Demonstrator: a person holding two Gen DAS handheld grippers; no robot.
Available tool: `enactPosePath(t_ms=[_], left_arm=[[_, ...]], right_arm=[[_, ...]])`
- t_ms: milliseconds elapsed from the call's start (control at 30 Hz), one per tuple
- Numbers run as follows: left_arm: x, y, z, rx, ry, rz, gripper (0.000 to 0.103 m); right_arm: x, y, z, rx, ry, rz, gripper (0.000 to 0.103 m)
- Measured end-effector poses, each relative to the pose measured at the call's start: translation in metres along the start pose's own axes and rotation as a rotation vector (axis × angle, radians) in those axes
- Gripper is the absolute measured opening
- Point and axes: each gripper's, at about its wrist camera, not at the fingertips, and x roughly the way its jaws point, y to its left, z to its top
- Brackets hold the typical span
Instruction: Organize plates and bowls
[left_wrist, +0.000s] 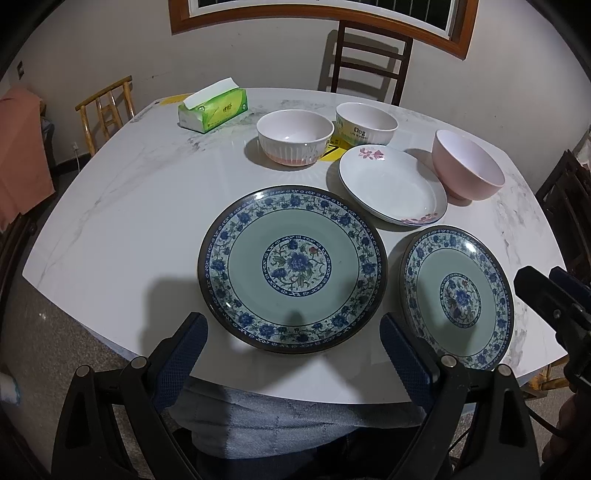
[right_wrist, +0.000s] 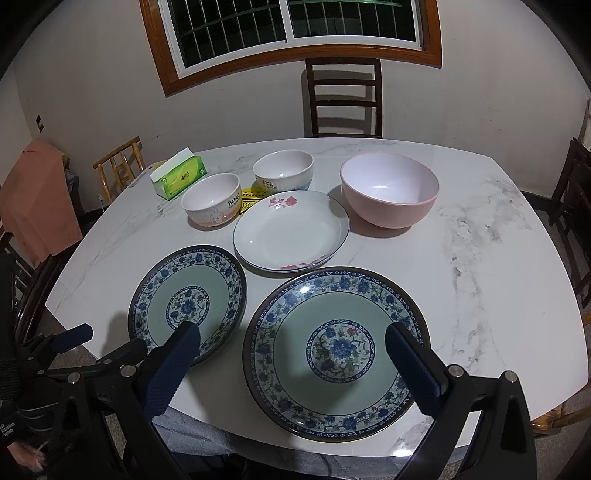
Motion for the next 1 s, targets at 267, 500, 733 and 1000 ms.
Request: enactPosePath(t_ms=[267,500,733,1000], left_arm=[[0.0006,-0.0003,-0.0007,0.002,0.004,-0.002,0.092],[0.0015,0.0004,-0.0024,-0.001,0.006,-0.001,0.092],[0.0029,0.0019,-0.0032,-0.003,0.008,-0.003,0.092],[0.0094,0.0083,-0.0016,-0.011,0.021,-0.004,0.092]], right_arm=[[0.0001,-0.0012,0.0001,-0.002,0.001,0.003,0.103],[0.0006,-0.0009,-0.0012,-0.006,0.003,0.004,0.103],[0.0014,0.0017,-0.0017,-0.014,0.006,0.003,0.103],[0.0063,0.0047,0.0007,-0.028,0.015,0.016,0.102]])
